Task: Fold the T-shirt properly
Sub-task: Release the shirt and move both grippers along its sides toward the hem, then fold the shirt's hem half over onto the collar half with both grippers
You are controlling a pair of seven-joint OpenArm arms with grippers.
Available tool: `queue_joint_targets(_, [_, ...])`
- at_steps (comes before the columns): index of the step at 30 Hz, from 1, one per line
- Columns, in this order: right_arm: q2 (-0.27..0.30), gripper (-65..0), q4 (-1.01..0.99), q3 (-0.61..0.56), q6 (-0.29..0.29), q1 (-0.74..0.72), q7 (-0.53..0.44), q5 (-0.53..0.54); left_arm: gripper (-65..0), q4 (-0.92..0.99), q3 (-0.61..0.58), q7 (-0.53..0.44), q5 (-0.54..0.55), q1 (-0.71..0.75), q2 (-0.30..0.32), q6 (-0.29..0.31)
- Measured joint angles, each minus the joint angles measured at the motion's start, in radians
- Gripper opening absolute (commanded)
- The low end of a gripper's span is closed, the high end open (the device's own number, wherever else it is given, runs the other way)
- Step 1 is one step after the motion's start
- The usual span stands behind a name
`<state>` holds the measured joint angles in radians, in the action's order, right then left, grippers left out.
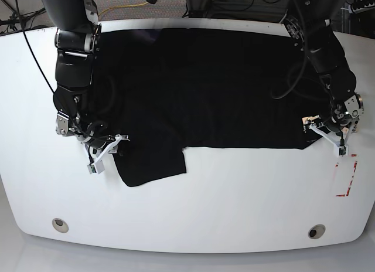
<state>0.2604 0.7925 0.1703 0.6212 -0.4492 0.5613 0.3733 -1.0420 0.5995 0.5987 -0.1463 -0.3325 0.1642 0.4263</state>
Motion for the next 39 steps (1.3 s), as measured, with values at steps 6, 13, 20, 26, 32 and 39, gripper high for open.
queue_joint_targets(6, [0.0,-57.7,0.0,0.0,0.001,0.003,-0.001,0.0,-52.9,0.002,-0.02,-0.033,0.0,0.001,-0.007,0.004])
queue_joint_targets(13, [0.0,-65.0,0.004,0.0,0.003,0.005,0.009,0.0,-65.0,0.003,-0.02,-0.055,-0.002,0.005,-0.008,0.004])
queue_joint_targets(20, [0.002,-65.0,0.185,-0.002,0.005,0.051,0.105,-0.005,-65.0,-0.109,-0.019,-0.051,-0.007,0.042,-0.01,0.004])
queue_joint_targets(26, [0.002,-65.0,0.391,0.0,0.004,0.091,0.214,0.007,-65.0,-0.165,-0.047,-0.055,-0.008,0.068,-0.005,0.003])
queue_joint_targets(32, [0.004,-65.0,0.601,0.002,0.008,0.162,0.338,0.016,-65.0,-0.259,-0.051,-0.046,-0.01,0.122,-0.01,0.008])
queue_joint_targets(39, [-0.002,-65.0,0.829,0.042,0.013,0.301,0.43,0.026,-65.0,-0.38,-0.051,-0.062,-0.001,0.195,-0.008,0.008])
